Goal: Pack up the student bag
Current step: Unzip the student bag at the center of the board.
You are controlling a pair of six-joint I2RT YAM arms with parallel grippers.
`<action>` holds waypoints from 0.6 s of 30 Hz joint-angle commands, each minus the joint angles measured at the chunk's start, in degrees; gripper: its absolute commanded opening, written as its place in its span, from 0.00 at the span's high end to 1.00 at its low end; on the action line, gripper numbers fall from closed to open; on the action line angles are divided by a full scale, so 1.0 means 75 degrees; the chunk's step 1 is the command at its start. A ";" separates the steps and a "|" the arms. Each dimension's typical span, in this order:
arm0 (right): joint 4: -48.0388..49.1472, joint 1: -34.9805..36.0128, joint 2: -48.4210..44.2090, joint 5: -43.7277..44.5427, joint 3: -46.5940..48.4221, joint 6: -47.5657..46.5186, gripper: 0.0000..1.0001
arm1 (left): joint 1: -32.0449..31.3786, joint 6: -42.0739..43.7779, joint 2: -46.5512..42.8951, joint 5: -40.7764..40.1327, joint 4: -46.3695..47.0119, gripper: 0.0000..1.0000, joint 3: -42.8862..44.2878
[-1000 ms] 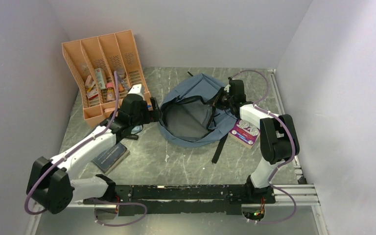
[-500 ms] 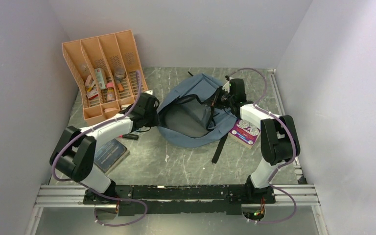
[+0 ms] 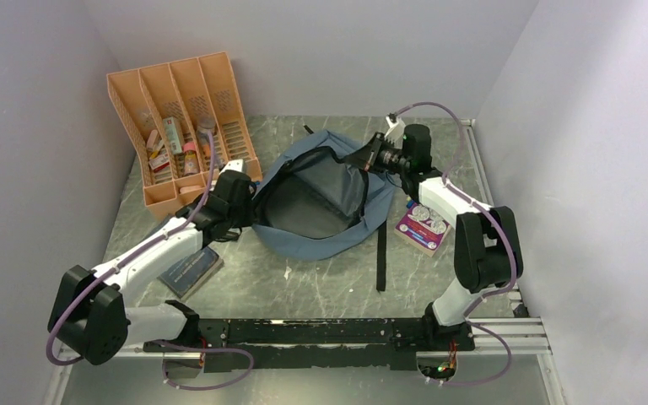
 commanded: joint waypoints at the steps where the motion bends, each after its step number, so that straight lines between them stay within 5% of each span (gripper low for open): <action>1: 0.0944 -0.0409 -0.0347 0.0208 -0.0399 0.0710 1.00 | 0.0053 0.0054 -0.0281 -0.0540 -0.0512 0.95 -0.0208; 14: 0.0229 -0.1062 0.0528 0.1155 -0.0917 0.0898 1.00 | 0.0112 0.0156 -0.0627 -0.0321 -0.0467 0.95 -0.0472; 16: 0.0249 -0.1062 0.0715 0.1128 -0.0976 0.0857 1.00 | 0.0118 0.0362 -0.0561 0.0083 -0.0297 0.85 -0.0422; 18: 0.0370 -0.1062 0.0925 0.0905 -0.0972 0.0852 1.00 | 0.0112 0.0526 -0.0486 0.0428 -0.0233 0.62 -0.0257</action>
